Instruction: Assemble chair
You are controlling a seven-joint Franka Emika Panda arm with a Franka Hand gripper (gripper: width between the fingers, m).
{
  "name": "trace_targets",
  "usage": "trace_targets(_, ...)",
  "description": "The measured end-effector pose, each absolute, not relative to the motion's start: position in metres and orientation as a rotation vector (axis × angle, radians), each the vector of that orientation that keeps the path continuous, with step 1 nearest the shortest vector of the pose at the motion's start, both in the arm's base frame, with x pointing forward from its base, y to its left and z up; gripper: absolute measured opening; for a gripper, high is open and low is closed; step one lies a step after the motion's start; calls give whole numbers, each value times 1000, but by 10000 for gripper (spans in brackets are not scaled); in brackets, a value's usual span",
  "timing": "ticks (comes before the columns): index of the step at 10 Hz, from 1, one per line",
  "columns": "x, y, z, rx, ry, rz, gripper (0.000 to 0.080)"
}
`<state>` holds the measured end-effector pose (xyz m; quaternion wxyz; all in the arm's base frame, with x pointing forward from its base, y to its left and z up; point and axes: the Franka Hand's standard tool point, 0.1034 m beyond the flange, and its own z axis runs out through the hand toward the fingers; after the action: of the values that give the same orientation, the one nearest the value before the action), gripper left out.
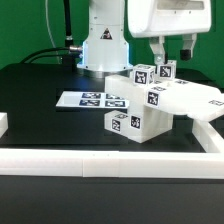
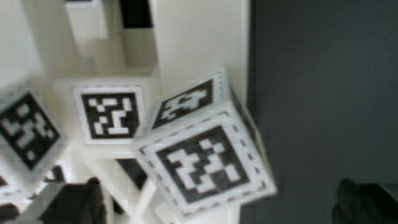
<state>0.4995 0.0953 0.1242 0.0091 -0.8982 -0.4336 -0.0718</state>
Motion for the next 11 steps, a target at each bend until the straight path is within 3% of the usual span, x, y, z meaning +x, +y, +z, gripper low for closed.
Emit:
trace_targets(5,499,89,121,-2762,-1465,-212,621)
trace_targets(7,498,82,120,-2772,-1448,-208,276)
trace_targets(11,498,82,120,-2871,-1213,-206,281)
